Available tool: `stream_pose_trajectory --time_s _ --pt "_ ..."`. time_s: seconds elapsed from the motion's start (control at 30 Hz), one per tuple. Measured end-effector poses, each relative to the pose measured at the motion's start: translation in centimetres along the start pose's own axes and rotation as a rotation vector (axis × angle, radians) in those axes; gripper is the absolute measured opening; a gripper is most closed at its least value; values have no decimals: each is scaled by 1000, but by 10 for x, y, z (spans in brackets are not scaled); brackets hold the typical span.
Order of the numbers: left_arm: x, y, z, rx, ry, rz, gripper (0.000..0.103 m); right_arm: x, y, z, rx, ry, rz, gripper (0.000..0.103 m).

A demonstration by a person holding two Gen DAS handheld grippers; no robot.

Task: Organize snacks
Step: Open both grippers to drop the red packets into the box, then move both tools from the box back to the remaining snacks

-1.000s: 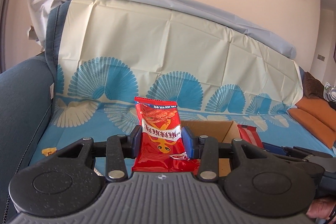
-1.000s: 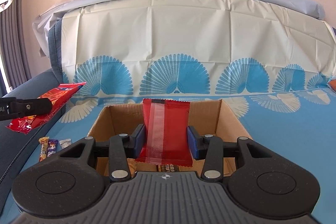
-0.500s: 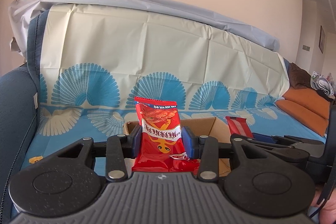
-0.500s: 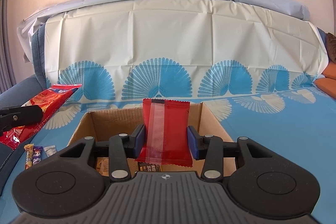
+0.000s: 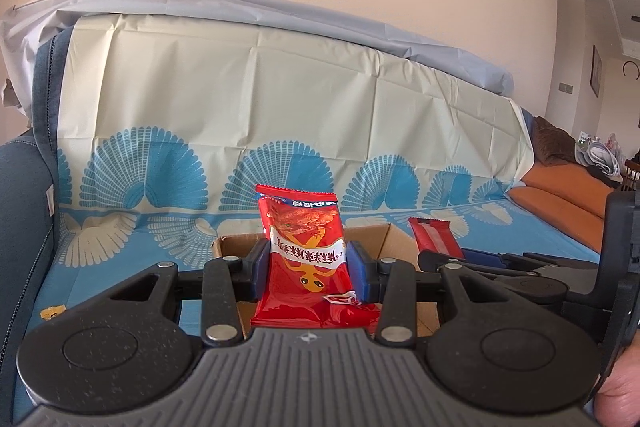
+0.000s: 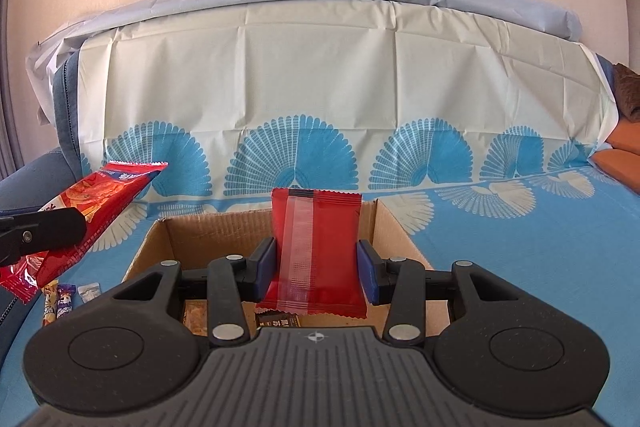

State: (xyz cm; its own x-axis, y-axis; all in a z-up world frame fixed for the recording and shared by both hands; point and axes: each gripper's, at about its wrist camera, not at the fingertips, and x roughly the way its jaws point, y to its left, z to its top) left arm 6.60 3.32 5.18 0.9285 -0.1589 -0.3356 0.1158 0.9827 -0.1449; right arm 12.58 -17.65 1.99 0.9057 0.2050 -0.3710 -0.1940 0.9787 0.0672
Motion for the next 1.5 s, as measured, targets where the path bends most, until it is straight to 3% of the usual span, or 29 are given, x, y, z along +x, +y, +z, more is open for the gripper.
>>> stream_pose_trajectory --time_s 0.17,0.27,0.37,0.4,0.77,0.97,1.5 --pt "-1 -2 0 5 -3 -20 46 -1 -1 1 6 -12 -5 45" --pt "2 -3 -2 -1 21 -72 48 -1 -1 0 9 -12 -22 51" --pt "0 -7 -2 22 7 -70 58 -1 -1 1 16 -17 -60 73" --pt "0 -7 -2 20 8 -71 58 -1 -2 1 24 -18 -64 74" --pt "4 -4 -3 11 33 -38 57 1 0 1 24 -6 -64 75" --pt "3 5 -2 3 44 -15 45 1 6 0 30 1 -60 75" --pt "-15 69 -4 -40 69 104 38 7 72 -4 17 26 45 73"
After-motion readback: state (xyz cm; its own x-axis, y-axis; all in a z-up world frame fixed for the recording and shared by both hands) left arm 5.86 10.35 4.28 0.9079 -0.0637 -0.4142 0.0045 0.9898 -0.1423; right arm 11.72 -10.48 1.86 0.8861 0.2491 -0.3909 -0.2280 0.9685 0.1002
